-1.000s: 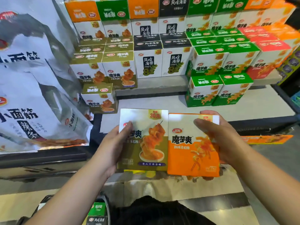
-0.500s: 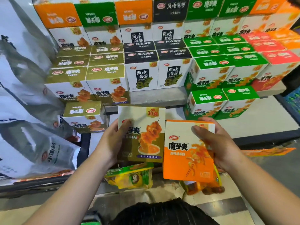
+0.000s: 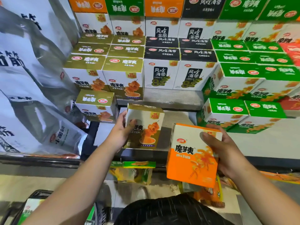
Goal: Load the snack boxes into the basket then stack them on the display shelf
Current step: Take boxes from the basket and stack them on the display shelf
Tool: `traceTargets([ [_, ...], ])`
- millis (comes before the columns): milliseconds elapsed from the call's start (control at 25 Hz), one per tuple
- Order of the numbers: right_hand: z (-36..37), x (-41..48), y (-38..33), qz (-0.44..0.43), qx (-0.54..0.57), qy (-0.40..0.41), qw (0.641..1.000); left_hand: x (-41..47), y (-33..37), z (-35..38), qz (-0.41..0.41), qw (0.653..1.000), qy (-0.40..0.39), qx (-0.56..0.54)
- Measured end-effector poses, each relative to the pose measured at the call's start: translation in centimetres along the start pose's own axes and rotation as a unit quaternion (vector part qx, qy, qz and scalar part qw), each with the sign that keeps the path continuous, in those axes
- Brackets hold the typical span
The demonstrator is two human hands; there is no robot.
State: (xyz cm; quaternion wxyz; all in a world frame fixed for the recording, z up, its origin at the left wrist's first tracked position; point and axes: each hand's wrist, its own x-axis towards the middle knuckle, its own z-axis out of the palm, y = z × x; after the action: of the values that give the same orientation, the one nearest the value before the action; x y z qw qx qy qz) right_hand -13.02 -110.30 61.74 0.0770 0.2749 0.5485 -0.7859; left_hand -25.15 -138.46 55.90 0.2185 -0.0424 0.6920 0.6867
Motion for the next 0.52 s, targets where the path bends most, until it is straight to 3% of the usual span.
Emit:
traceTargets([
  [240, 0.5, 0.2, 1.0, -0.005, -0.005, -0.004, 1.000, 1.5, -0.3, -0.9, 0.036, 0.997, -0.005, -0.062],
  [520, 0.9, 0.7, 2.1, -0.006, -0.011, -0.010, 1.000, 1.7, -0.7, -3.2, 0.055, 0.986, 0.002, 0.160],
])
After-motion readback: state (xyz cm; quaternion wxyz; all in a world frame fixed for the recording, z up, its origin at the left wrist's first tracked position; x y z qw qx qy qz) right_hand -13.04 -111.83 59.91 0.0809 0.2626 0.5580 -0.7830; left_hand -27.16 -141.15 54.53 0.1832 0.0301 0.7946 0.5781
